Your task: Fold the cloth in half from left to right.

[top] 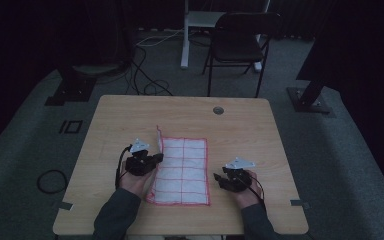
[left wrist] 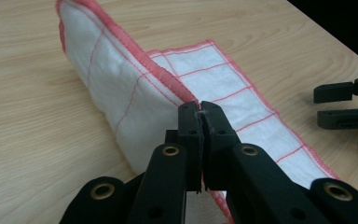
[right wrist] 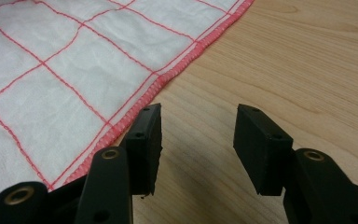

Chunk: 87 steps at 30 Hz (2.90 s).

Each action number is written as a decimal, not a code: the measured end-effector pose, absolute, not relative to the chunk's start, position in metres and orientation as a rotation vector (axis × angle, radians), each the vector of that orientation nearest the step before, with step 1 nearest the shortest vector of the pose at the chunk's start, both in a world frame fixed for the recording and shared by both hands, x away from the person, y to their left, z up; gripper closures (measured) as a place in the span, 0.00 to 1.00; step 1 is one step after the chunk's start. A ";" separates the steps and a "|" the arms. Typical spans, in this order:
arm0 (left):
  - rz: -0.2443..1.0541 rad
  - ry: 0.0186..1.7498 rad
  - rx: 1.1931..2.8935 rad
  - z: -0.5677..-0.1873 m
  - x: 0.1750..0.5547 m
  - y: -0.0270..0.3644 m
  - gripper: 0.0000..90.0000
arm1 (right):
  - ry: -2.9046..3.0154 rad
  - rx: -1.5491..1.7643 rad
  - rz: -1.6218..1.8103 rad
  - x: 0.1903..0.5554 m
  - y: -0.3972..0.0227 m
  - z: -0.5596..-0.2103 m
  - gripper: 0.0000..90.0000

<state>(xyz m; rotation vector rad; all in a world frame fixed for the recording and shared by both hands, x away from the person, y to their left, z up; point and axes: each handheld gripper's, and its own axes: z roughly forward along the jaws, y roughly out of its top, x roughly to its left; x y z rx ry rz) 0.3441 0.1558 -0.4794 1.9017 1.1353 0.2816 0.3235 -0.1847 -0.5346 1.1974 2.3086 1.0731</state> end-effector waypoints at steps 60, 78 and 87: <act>0.188 0.993 1.971 -0.476 0.354 0.075 0.98 | 2.330 1.077 1.150 0.316 -0.160 -0.527 0.61; 0.151 1.001 1.949 -0.480 0.362 0.056 0.98 | 2.409 0.933 1.188 0.297 -0.139 -0.522 0.61; 0.124 0.990 1.976 -0.492 0.362 0.038 0.98 | 2.404 0.941 1.187 0.284 -0.151 -0.521 0.60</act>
